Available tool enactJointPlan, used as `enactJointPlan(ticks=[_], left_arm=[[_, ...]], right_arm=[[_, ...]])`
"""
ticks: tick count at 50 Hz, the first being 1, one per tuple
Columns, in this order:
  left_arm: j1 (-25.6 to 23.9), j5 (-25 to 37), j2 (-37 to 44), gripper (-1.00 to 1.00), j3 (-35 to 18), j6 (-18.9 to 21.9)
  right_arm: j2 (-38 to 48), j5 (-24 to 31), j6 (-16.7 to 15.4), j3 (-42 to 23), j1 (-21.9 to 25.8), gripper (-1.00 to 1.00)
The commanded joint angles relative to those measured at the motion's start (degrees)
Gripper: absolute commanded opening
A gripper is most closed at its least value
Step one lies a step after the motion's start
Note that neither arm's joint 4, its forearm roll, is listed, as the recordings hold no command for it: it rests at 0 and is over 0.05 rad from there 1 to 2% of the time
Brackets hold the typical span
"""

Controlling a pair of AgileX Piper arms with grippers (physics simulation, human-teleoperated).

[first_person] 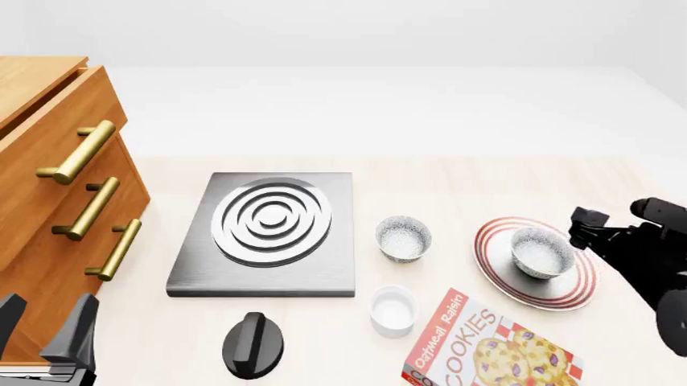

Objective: Pick the akita bowl next to the plate and place it on the plate.

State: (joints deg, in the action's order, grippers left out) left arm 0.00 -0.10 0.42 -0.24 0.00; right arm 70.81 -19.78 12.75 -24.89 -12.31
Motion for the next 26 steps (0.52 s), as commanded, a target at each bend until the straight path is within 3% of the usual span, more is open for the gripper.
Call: enactJointPlan(ticks=[1, 26], left_arm=[[0.0, 0.0, 0.0, 1.0, 0.0, 0.0], [0.0, 0.0, 0.0, 1.0, 0.0, 0.0]], right_arm=[[-8.8, 6.3, 0.6, 0.3, -0.4, 1.0], [-18.8, 13.2, 1.2, 1.7, -2.0, 1.0]])
